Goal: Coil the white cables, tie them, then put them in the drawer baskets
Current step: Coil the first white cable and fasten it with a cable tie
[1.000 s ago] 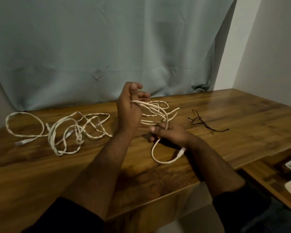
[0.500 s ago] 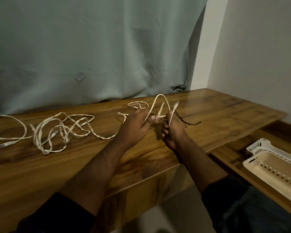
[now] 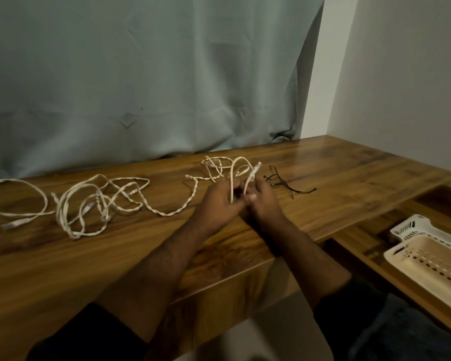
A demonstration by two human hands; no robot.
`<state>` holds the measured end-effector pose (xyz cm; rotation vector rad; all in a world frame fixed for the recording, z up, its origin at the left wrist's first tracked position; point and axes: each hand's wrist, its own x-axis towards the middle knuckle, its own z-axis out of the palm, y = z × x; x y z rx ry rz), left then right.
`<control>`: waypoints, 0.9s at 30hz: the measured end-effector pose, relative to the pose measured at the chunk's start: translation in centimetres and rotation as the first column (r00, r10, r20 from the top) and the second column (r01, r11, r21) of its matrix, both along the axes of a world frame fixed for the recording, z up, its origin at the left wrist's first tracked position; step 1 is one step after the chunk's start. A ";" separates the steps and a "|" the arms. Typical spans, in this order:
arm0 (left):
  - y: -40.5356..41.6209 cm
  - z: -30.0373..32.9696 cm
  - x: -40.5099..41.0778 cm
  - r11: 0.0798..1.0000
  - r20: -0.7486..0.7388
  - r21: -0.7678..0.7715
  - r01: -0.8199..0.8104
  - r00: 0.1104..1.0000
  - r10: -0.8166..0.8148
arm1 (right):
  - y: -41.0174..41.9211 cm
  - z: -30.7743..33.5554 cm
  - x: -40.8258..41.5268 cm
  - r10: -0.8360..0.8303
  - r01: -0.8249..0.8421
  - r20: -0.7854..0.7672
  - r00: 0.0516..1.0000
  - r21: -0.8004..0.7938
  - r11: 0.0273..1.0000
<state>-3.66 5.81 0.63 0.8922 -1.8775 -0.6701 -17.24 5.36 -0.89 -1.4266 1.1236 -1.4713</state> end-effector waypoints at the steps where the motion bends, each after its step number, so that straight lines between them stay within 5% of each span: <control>1: 0.1 0.3 -0.2 0.999 -0.067 -0.002 -0.041 0.997 0.041 | -0.2 -0.2 0.1 0.005 -0.005 -0.008 1.000 0.006 1.000; 4: 0.1 0.8 -0.4 0.980 -0.288 0.191 -0.058 0.951 0.113 | -0.1 0.1 0.4 -0.208 0.175 -0.192 0.959 -0.176 0.969; 7: 0.4 0.9 -0.3 0.948 -0.325 0.319 0.017 0.941 0.093 | 0.3 0.7 0.1 -0.476 0.371 -0.184 0.860 -0.415 0.831; 10: 0.3 0.8 -0.4 0.936 -0.359 0.346 0.058 0.930 0.075 | 0.4 0.6 0.4 -0.445 0.174 -0.421 0.790 -0.541 0.823; 13: 0.0 1.5 0.4 0.907 -0.462 0.405 0.114 0.882 0.095 | 0.3 0.3 1.0 -0.427 0.065 -0.576 0.697 -0.542 0.838; 18: 0.3 1.6 0.7 0.832 -0.460 0.489 0.262 0.888 -0.010 | 0.2 0.4 0.3 -0.460 0.234 -0.384 0.801 -0.506 0.830; 21: -0.1 1.5 0.5 0.780 -0.501 0.507 0.367 0.862 -0.080 | 0.3 0.6 0.0 -0.515 0.359 -0.343 0.786 -0.426 0.830; 27: -0.3 2.1 1.8 0.734 -0.631 0.521 0.437 0.776 -0.014 | 0.2 0.4 0.4 -0.360 0.207 -0.396 0.845 -0.378 0.902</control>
